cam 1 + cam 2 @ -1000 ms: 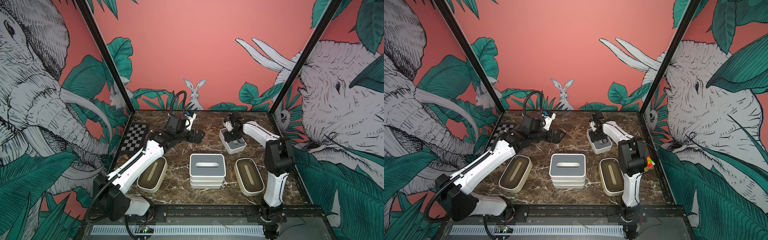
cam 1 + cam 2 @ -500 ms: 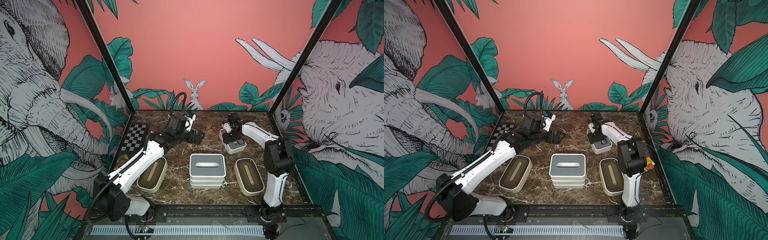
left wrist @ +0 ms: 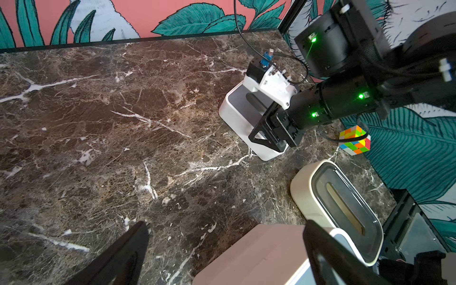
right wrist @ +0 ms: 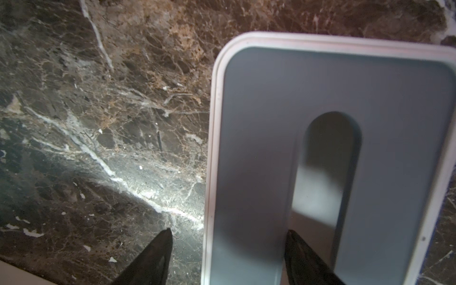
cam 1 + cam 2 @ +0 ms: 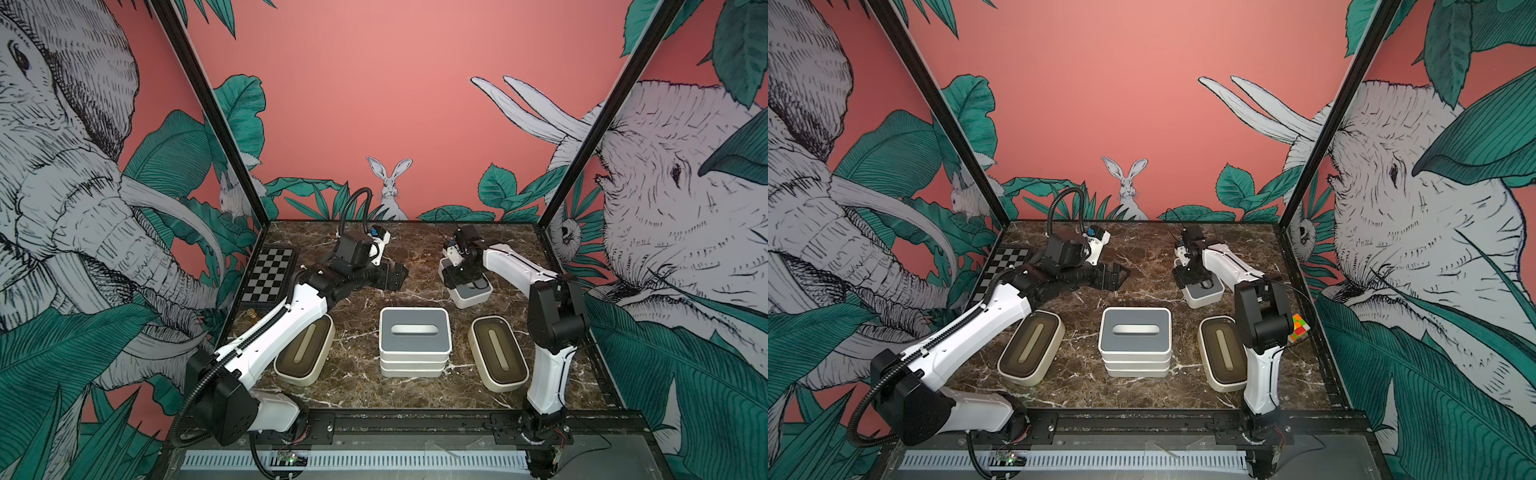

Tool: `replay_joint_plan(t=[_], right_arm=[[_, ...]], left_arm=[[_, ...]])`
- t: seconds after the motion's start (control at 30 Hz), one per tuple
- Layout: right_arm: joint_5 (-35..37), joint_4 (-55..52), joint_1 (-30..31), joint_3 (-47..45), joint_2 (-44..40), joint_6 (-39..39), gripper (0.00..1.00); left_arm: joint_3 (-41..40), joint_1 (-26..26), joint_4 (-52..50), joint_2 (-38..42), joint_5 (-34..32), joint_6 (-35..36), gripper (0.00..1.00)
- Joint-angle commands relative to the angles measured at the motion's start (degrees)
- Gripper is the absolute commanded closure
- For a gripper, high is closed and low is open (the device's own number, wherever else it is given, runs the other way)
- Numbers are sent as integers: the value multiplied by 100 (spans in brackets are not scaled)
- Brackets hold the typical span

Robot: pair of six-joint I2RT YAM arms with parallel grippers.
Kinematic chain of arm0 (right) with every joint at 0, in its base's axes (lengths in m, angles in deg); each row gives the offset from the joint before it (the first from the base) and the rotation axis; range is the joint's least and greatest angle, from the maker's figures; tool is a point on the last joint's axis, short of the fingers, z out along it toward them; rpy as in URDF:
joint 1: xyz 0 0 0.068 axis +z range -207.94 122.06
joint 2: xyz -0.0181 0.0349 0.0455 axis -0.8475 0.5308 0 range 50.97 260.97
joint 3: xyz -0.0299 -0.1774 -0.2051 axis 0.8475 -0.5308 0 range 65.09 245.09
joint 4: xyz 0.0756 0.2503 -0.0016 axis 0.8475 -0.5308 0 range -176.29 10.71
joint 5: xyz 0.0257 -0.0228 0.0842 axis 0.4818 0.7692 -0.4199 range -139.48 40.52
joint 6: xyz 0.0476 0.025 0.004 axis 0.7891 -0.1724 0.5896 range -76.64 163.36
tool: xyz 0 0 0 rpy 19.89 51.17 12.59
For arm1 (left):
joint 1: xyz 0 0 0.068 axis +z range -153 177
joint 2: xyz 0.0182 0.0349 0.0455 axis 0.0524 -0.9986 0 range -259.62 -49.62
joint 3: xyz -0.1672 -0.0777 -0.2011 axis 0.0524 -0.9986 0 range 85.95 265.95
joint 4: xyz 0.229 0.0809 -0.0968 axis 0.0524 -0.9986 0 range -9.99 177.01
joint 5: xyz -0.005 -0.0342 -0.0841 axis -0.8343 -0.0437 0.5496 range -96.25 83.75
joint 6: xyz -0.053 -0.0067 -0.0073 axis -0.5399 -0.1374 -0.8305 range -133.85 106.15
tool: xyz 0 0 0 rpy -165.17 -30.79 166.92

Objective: Stack the tissue boxes
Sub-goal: Pick up the tissue box from the center of the board.

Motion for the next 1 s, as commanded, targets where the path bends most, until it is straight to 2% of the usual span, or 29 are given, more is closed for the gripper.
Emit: replay_joint_plan(t=[0.0,0.13,0.33,0.9,0.97], right_arm=[[95,-127,57,17,-51,-76,28],[-54,-13,67,-81,-58,-24,26],[197,12,67,-90,-43,-100,28],[366,-81,68,54,239,-129,39],[421,-80,62,69,236,-128,43]], left_arm=[[9,39,60,143,52,-14,1],[16,43,76,155,51,-62,1],[-52,37,109,182,29,-125,0],[34,44,51,153,38,-51,0],[33,44,42,155,29,-43,0]])
